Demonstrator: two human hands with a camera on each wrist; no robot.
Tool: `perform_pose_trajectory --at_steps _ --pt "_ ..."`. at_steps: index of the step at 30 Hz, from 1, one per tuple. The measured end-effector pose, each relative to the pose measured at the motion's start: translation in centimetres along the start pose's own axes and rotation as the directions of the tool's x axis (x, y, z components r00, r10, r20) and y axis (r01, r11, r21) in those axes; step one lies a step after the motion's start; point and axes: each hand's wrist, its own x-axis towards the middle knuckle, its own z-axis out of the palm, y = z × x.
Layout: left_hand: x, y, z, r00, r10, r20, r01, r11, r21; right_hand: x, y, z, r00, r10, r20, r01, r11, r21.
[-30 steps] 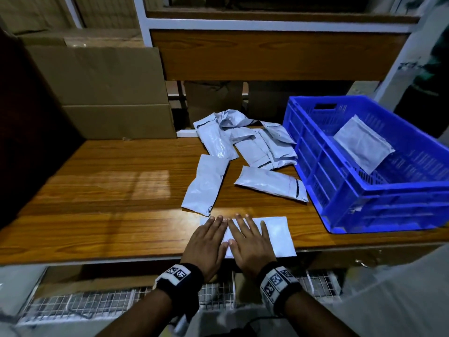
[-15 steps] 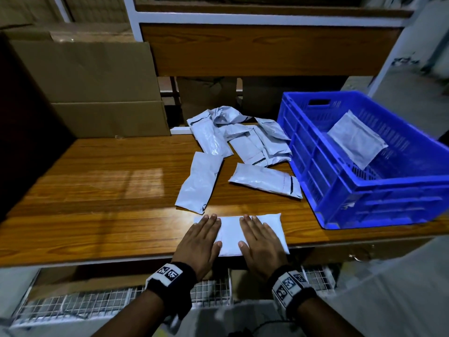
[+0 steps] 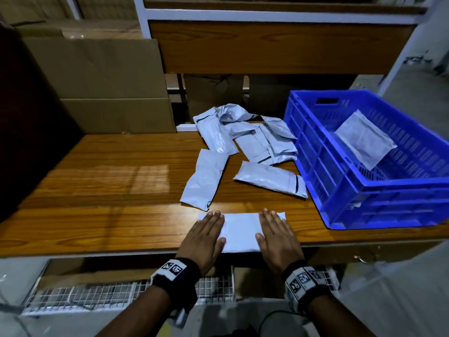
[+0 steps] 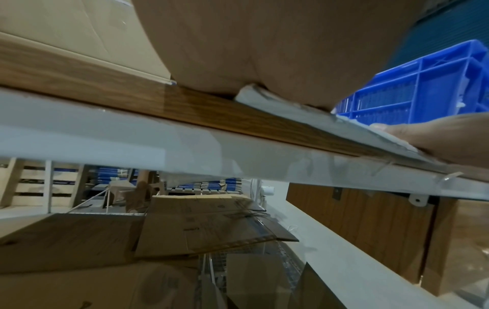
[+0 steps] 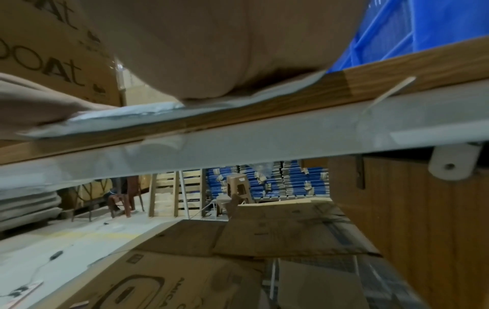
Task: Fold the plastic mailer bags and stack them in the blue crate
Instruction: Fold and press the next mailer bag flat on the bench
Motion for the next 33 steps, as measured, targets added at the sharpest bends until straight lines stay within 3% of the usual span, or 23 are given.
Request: perform_pose_trajectory --at_steps 11,13,15,17,23,28,31,33 --pt "0.0 -0.7 -0.3 0.998 0.037 0.045 -0.032 0.994 -0.105 -1.1 0.4 -0.4 0.998 0.045 -0.045 -0.050 0.992 -0.113" --pt "-0.1 -1.0 -0.6 0.997 0.061 0.038 -0.052 0.976 -0.212 -1.3 -0.2 -0.6 0.999 -0.023 -0.037 0.018 0.991 -0.136" --pt "-0.4 -1.4 -1.1 0.998 0.067 -0.005 -0.065 0.950 -0.307 -1.7 -1.3 -0.5 0.985 -0.172 0.011 0.172 0.975 -0.142" --pt "-1.0 -1.7 -1.5 0.998 0.055 -0.038 -0.065 0.943 -0.326 -2.3 -2.3 -0.1 0.964 -0.255 0.080 0.264 0.954 -0.139" --pt "-2.9 -3.2 -2.5 0.997 0.082 -0.003 -0.078 0.937 -0.341 -2.1 -3.1 -2.4 0.941 -0.339 -0.018 0.332 0.928 -0.169" --pt "-2.3 -5.8 -4.7 1.000 -0.009 -0.020 -0.001 0.895 -0.446 -1.6 -4.6 -9.1 0.957 -0.291 0.007 0.290 0.953 -0.087" --pt "-1.0 -7.3 -6.6 0.999 0.013 -0.044 -0.031 0.901 -0.433 -1.3 -4.5 -12.4 0.972 -0.233 -0.041 0.237 0.958 0.164" --pt "0.2 -7.5 -8.2 0.998 0.061 -0.036 -0.070 0.908 -0.413 -0.9 -4.2 -13.9 0.979 -0.194 -0.065 0.204 0.950 0.235"
